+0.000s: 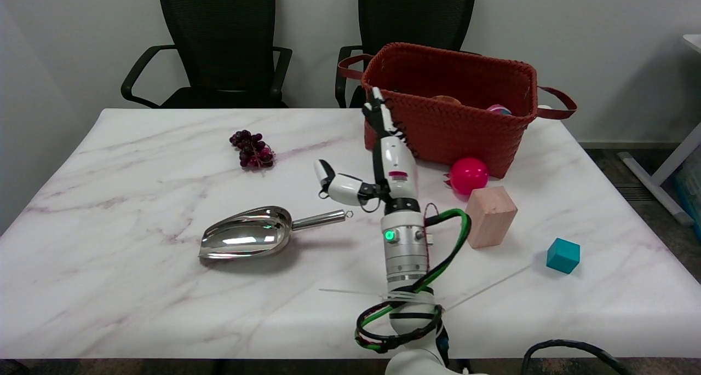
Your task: Pick up the wooden rectangular block.
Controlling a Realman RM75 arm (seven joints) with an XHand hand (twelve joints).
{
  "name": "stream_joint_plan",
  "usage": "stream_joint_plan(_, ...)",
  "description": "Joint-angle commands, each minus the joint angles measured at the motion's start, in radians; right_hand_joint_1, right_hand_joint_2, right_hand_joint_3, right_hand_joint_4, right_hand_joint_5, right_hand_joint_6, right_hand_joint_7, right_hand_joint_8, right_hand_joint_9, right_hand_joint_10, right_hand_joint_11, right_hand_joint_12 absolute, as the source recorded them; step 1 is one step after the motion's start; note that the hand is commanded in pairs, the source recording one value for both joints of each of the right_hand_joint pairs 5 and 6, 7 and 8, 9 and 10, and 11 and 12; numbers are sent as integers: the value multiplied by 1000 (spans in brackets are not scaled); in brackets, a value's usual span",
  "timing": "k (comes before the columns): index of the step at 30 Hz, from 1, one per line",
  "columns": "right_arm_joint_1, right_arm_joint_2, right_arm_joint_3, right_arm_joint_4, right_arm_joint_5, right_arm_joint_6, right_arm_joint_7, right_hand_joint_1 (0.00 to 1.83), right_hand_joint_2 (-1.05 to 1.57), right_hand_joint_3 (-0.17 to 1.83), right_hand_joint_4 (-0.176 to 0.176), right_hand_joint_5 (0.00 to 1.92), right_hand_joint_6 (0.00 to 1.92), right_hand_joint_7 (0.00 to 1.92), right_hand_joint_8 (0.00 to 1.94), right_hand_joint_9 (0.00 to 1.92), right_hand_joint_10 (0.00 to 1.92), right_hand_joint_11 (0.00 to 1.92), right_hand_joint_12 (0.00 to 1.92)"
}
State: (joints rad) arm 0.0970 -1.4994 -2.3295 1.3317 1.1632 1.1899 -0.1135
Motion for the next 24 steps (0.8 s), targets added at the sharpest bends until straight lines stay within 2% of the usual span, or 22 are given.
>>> stream_joint_plan(1, -82, 90, -6, 79, 1, 268, 7, 1100, 524, 699, 0, 51, 51, 297, 297, 309, 309, 220, 220)
stream_joint_plan(7, -102, 123, -8, 98, 13, 343, 7, 1107, 459, 703, 0, 0, 0, 259, 259, 223, 223, 183, 183)
stream_joint_plan(12, -110, 143, -18, 107, 46, 408, 59, 1116, 311, 702, 0, 0, 0, 50, 50, 37, 37, 0, 0)
stream_joint_plan(19, -130, 171, -20, 110, 65, 466, 72, 1117, 230, 574, 0, 0, 0, 0, 0, 6, 6, 0, 0)
stream_joint_plan(21, -135, 172, -25, 106, 75, 502, 71, 1120, 189, 554, 0, 0, 0, 0, 0, 73, 73, 221, 221)
stream_joint_plan(24, -140, 173, -39, 101, 104, 560, 72, 1121, 155, 520, 0, 0, 0, 0, 0, 104, 104, 240, 240)
